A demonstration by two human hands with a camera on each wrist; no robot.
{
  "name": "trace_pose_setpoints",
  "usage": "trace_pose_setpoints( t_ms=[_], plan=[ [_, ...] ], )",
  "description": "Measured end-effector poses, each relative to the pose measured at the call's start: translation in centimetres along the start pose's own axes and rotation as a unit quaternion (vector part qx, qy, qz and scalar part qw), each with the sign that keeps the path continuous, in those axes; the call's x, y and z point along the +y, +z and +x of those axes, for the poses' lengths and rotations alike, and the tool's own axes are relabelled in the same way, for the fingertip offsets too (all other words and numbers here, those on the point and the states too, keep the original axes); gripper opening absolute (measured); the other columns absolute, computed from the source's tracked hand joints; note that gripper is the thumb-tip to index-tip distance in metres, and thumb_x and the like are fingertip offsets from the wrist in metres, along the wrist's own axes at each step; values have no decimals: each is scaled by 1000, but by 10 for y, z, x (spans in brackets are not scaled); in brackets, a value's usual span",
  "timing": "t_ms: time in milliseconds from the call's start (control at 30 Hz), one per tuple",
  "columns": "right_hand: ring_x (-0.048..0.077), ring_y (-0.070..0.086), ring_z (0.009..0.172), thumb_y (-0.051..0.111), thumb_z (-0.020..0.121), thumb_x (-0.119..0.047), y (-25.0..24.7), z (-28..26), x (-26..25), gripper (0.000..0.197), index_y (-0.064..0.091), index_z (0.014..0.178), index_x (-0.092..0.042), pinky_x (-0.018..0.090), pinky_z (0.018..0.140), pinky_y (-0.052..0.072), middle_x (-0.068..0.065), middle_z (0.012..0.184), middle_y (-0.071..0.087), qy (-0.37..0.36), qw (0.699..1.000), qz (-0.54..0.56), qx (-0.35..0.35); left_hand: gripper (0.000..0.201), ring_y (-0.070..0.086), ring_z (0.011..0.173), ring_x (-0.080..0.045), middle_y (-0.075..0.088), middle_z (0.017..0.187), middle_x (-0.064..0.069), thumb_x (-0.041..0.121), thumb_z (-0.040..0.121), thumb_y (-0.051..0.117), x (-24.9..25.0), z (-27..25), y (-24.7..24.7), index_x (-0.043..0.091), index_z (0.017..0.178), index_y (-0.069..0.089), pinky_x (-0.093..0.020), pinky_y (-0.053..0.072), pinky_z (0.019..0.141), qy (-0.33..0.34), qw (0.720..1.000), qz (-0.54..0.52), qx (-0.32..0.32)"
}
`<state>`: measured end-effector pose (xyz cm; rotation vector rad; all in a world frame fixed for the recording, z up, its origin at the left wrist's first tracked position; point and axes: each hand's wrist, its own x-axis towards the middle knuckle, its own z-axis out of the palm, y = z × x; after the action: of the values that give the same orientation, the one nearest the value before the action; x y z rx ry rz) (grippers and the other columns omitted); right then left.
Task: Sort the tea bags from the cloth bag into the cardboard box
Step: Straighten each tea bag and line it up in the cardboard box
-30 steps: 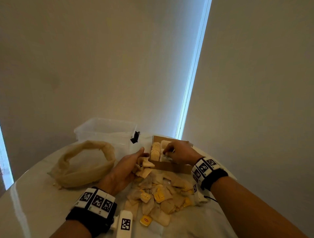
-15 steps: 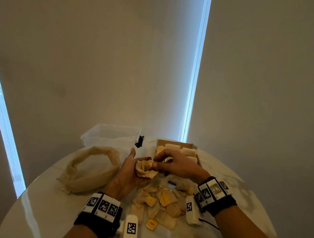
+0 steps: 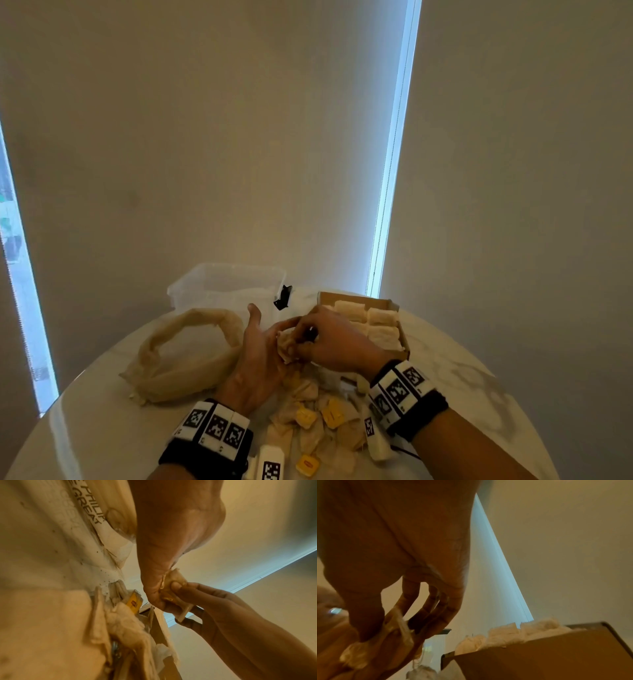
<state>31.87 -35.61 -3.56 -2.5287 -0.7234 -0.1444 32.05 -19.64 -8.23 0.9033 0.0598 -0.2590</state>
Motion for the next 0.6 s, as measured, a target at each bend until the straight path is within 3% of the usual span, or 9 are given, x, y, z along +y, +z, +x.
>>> trace_pose_setpoints(
  t_ms=[100, 167, 267, 333, 367, 433, 533, 600],
  plan=[
    [0, 71, 86, 76, 97, -34, -3, 0, 8, 17, 76, 110, -22, 11, 72, 55, -16, 100, 70, 19, 993, 114, 32, 102, 73, 104, -43, 71, 124, -30, 82, 97, 17, 1, 2, -1, -1, 131, 66, -48, 62, 83, 14, 1000, 4, -11],
    [1, 75, 88, 78, 95, -34, 0, -3, 15, 20, 77, 110, -21, 18, 78, 61, -8, 98, 78, 39, 975, 212, 57, 99, 75, 98, -40, 71, 124, -31, 79, 99, 23, 1, 5, -3, -4, 128, 68, -47, 61, 83, 20, 1000, 4, -14],
    [18, 79, 98, 80, 95, -31, 5, -9, 25, 24, 75, 116, -20, 41, 90, 65, 0, 107, 80, 101, 909, 394, 91, 87, 75, 90, -37, 73, 116, -29, 70, 102, 34, 2, 6, -1, -5, 120, 75, -44, 59, 83, 32, 999, 12, -22],
    [17, 78, 101, 77, 96, -29, 6, -12, 29, 27, 72, 122, -20, 41, 91, 65, -1, 108, 81, 126, 867, 466, 123, 76, 74, 78, -32, 75, 103, -24, 63, 103, 42, 5, 7, 5, -3, 111, 79, -38, 58, 72, 41, 999, 23, -27],
    [14, 78, 100, 76, 97, -28, 5, -13, 30, 27, 72, 123, -21, 35, 87, 65, -4, 107, 81, 132, 855, 482, 139, 70, 73, 76, -30, 75, 101, -22, 59, 102, 46, 7, 8, 9, -1, 111, 79, -37, 58, 70, 49, 998, 34, -25],
    [10, 77, 99, 74, 99, -27, 3, -15, 29, 26, 71, 124, -23, 31, 84, 63, -7, 106, 81, 130, 838, 505, 160, 60, 73, 85, -29, 75, 106, -20, 55, 100, 56, 10, 9, 19, 2, 117, 76, -38, 56, 78, 67, 995, 76, -19],
    [14, 77, 104, 74, 99, -28, 3, -16, 29, 24, 72, 122, -24, 35, 90, 64, -5, 110, 81, 123, 839, 499, 179, 60, 70, 100, -32, 76, 109, -19, 54, 91, 71, 5, 12, 23, 5, 124, 75, -42, 56, 92, 72, 989, 127, -13],
    [17, 77, 102, 75, 97, -26, 4, -19, 31, 23, 71, 120, -23, 36, 85, 65, -2, 109, 80, 130, 840, 497, 176, 47, 72, 100, -31, 77, 107, -15, 46, 92, 74, -1, 12, 23, 7, 118, 78, -42, 56, 92, 89, 982, 165, -7]
  ],
)
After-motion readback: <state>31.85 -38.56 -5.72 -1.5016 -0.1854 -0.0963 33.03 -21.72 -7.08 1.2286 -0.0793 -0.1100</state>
